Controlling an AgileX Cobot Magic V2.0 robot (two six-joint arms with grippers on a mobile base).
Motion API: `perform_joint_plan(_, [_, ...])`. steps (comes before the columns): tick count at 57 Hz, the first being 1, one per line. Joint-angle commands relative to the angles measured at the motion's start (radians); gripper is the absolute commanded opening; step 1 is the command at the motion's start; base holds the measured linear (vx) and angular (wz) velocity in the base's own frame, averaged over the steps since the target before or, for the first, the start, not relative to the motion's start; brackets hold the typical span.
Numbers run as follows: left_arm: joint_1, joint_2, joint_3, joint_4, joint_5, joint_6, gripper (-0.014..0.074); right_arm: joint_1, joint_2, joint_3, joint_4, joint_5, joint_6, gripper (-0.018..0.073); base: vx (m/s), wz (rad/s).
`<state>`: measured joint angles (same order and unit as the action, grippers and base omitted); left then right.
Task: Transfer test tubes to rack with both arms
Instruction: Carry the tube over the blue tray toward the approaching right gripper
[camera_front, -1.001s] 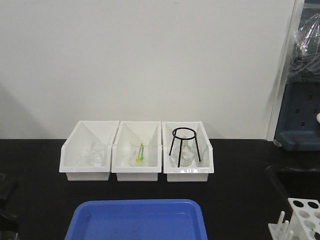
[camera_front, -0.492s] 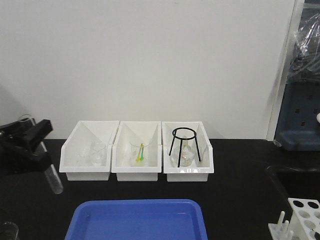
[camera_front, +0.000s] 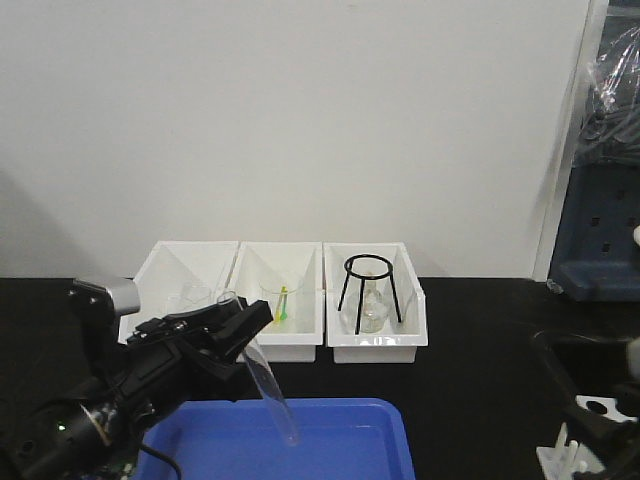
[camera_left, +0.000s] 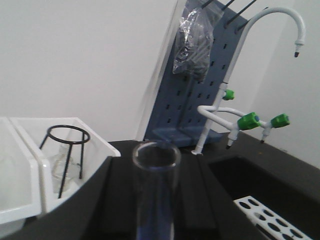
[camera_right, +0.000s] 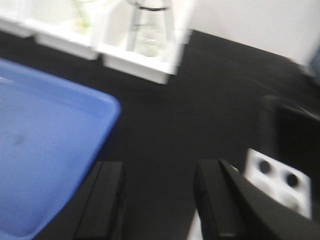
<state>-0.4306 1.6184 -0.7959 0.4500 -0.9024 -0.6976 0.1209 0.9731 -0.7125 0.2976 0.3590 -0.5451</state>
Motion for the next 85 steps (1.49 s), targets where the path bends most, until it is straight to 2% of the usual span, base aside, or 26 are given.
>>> perform_joint_plan(1, [-0.008,0.029,-0.053,-0.026,-0.165,-0.071,0.0097,0.089,0.055,-0.073,0.112,-0.089,-0.169,0.0402,0.0,0.0])
perform_joint_plan(9, [-0.008,0.114,-0.102,-0.026,-0.233,-0.146,0.0099,0.254,0.148,-0.125,0.146,-0.159,-0.299,0.0435,0.0,0.0])
perform_joint_plan(14, [-0.008,0.143,-0.128,-0.014,-0.265,-0.15,0.0101,0.327,0.218,-0.173,0.146,-0.179,-0.295,0.0467,0.0,0.0])
perform_joint_plan(23, [-0.008,0.154,-0.159,0.054,-0.276,-0.15,0.0105,0.389,0.334,-0.28,0.145,-0.181,-0.281,0.0503,0.0,0.0])
perform_joint_plan(46, [-0.066,0.154,-0.159,0.061,-0.275,-0.149,0.0117,0.397,0.55,-0.484,0.164,-0.171,-0.274,0.0504,0.0,0.0])
perform_joint_plan(67, [-0.066,0.154,-0.159,0.063,-0.28,-0.152,0.0124,0.397,0.571,-0.491,0.181,-0.185,-0.274,0.0489,0.0,0.0])
perform_joint_plan(76, [-0.066,0.154,-0.159,0.063,-0.281,-0.214,0.0127,0.397,0.571,-0.491,0.197,-0.188,-0.274,0.0463,0.0,0.0])
perform_joint_plan(85, [-0.066,0.154,-0.159,0.063,-0.287,-0.221,0.0127,0.397,0.574,-0.491,0.232,-0.188,-0.274,0.0448,0.0,0.0])
